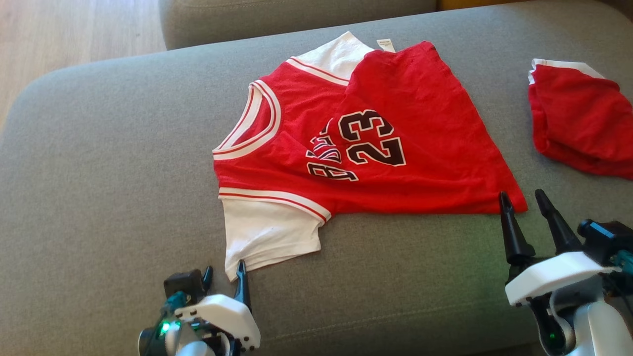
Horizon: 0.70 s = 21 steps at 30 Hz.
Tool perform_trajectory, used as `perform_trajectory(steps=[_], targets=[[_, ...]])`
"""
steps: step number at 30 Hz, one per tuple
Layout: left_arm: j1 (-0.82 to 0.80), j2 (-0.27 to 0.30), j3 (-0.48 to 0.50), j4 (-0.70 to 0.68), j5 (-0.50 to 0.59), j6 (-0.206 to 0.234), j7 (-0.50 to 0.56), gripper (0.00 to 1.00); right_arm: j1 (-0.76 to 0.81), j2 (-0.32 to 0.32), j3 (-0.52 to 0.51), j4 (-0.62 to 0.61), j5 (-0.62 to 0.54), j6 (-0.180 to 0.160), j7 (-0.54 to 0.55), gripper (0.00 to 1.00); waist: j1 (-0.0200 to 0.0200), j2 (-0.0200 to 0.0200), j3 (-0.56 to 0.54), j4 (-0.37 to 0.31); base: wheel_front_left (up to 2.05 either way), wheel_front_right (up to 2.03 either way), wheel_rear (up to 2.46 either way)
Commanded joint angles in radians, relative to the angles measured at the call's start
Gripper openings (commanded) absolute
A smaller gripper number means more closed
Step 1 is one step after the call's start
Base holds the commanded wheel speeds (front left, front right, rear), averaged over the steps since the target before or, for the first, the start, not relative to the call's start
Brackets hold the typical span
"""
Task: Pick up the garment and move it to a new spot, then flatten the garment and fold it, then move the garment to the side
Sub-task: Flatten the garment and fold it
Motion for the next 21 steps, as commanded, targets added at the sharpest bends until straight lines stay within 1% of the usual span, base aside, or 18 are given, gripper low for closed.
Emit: perform_trajectory(steps=[1,4,5,6,7,10,14,17,21], targets=[[-0.049,0.003,0.022,0.006,-0.019,0.006,-0.006,1.0,-0.03,-0.006,0.021,-0.027,0.009,0.0,-0.009,1.0,0.0,0.0,0.002,0.0,0.0,0.0,0.0],[-0.065,0.003,0.0,0.036,-0.036,-0.009,0.003,1.0,-0.031,-0.006,0.011,-0.021,0.004,0.0,-0.007,1.0,0.0,0.0,0.007,-0.001,0.0,0.0,0.0],[-0.071,0.003,-0.006,0.044,-0.042,-0.016,0.004,0.42,-0.032,-0.006,0.002,-0.016,0.002,0.0,-0.005,1.0,0.0,0.0,0.008,-0.001,0.0,0.0,0.0],[-0.071,0.003,-0.006,0.044,-0.042,-0.016,0.004,0.42,-0.032,-0.006,0.002,-0.016,0.002,0.0,-0.005,1.0,0.0,0.0,0.008,-0.001,0.0,0.0,0.0],[-0.075,0.003,-0.013,0.051,-0.048,-0.02,0.005,0.0,-0.032,-0.006,-0.01,-0.008,-0.001,0.0,-0.002,1.0,0.0,0.0,0.008,0.0,0.0,0.0,0.0],[-0.086,0.003,-0.027,0.05,-0.06,-0.027,0.003,0.0,-0.038,-0.006,-0.056,0.026,-0.001,0.0,0.011,1.0,0.0,0.0,0.011,0.005,0.0,0.0,0.0],[-0.098,0.003,0.001,-0.007,-0.046,-0.019,-0.004,0.0,-0.066,-0.006,-0.116,0.098,0.039,0.0,0.009,1.0,0.0,0.0,0.013,0.02,0.0,0.0,0.0],[-0.086,0.008,0.059,-0.13,0.008,-0.006,-0.005,0.0,-0.097,-0.006,-0.166,0.177,0.074,0.0,0.0,1.0,0.0,0.0,0.013,0.037,0.0,0.0,0.0],[-0.037,0.008,0.13,-0.286,0.088,-0.008,-0.006,0.0,-0.153,-0.006,-0.213,0.31,0.134,0.0,-0.012,1.0,0.0,0.0,0.014,0.057,0.0,0.0,0.0]])
